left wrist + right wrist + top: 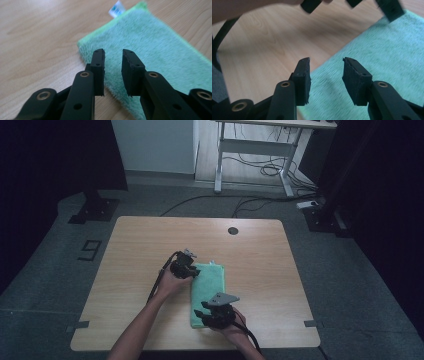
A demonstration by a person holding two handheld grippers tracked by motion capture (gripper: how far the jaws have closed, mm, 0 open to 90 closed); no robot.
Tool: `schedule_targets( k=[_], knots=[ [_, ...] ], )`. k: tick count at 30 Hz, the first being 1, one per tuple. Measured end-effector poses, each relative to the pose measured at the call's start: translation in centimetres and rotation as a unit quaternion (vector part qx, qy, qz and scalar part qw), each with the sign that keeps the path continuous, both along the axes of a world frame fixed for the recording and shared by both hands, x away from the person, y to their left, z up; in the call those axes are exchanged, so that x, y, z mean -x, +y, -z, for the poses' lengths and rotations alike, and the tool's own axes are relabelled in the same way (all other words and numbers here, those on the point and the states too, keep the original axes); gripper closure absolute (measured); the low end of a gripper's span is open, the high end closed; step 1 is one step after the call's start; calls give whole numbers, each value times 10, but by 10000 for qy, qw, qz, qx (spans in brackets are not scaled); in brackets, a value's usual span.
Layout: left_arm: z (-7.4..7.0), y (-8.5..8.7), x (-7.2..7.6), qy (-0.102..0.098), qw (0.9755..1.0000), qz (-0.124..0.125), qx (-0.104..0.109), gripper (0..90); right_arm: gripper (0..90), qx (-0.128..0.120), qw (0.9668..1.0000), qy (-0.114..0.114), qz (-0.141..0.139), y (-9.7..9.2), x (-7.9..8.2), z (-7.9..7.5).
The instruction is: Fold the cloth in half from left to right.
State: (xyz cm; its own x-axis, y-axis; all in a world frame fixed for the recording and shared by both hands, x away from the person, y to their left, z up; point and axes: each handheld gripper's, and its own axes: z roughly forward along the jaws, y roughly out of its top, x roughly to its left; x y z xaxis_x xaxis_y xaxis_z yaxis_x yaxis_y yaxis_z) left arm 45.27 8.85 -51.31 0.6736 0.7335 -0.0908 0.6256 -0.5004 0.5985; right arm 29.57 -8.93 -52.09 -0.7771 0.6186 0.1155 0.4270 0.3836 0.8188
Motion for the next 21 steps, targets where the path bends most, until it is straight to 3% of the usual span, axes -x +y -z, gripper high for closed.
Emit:
schedule_targets(
  k=[5,7,10,15,18,21],
  knots=[
    [3,3,-3,-29,9999,-130,19,715,577,52,9999,24,87,0,-19,-2],
    [4,5,-6,0,9999,-146,37,714,581,96,9998,-7,173,3,-36,-2],
    [6,6,-7,48,9999,-155,19,714,580,132,9997,-29,193,5,-46,-2],
    [10,7,-8,50,9998,-166,-9,714,581,219,9992,-7,336,15,-80,3],
    [12,5,-8,66,9998,-143,-77,716,581,174,9992,47,347,18,-87,5],
    [14,6,-9,104,9998,-151,-33,715,578,287,9987,82,402,24,-94,9]
  ],
)
